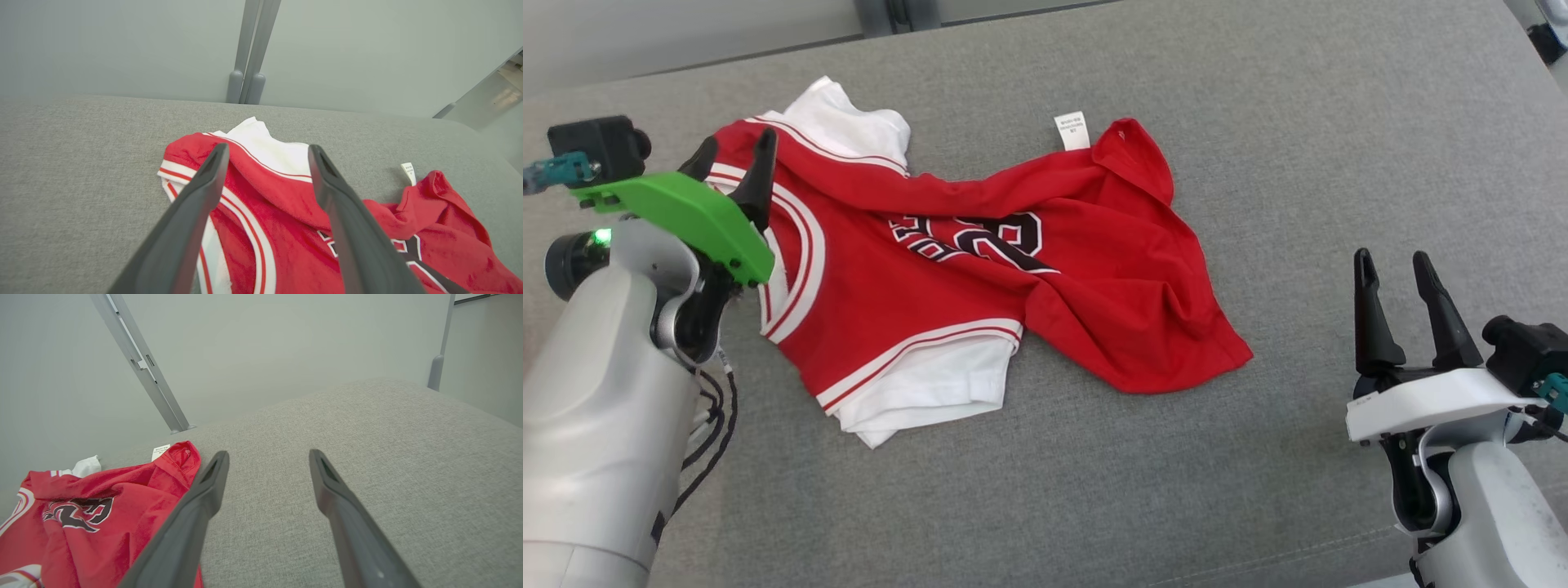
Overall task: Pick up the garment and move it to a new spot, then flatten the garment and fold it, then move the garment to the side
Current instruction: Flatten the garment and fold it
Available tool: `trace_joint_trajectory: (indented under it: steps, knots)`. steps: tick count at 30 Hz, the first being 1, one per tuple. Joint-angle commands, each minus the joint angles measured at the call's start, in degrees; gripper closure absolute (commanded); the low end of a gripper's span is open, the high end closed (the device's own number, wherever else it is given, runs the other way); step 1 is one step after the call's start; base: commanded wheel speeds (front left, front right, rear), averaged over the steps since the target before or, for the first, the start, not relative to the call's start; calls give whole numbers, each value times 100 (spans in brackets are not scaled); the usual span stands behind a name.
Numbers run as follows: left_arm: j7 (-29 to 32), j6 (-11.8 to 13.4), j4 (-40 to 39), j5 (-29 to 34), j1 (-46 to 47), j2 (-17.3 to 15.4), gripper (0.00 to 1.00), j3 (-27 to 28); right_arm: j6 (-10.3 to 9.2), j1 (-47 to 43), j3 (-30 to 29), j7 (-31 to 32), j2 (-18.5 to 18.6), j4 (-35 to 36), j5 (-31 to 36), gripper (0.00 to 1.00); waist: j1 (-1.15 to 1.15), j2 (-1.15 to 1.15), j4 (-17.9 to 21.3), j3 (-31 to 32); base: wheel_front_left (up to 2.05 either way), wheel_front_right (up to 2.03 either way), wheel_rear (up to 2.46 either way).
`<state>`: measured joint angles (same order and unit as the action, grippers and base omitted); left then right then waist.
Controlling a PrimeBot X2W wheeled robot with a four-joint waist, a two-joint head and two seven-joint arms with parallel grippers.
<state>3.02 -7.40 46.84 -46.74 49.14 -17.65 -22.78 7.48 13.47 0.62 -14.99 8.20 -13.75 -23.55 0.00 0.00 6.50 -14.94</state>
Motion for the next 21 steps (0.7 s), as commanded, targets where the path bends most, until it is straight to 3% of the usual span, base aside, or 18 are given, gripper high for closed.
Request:
trace_joint_trajectory:
  steps: [1, 8, 15, 21]
  knots:
    - [-88, -10, -208, -33, -264, -121, 0, -79, 2, -104, -1, -21, 29, -31, 23, 0, 0, 0, -347, 390, 0, 0, 0]
    - [-177, 26, -1372, -284, -1503, -412, 0, -227, 2, -299, -8, -23, 26, -74, -5, 0, 0, 0, -587, 651, 0, 0, 0]
    - [9, 514, -2404, -452, -2480, -343, 0, -294, 2, -346, -6, -21, 76, -88, -36, 0, 0, 0, -699, 723, 0, 0, 0]
    - [569, 899, -2373, -816, -2931, -56, 0, -406, 2, -343, 17, 42, 85, -58, 16, 0, 0, 0, -700, 698, 0, 0, 0]
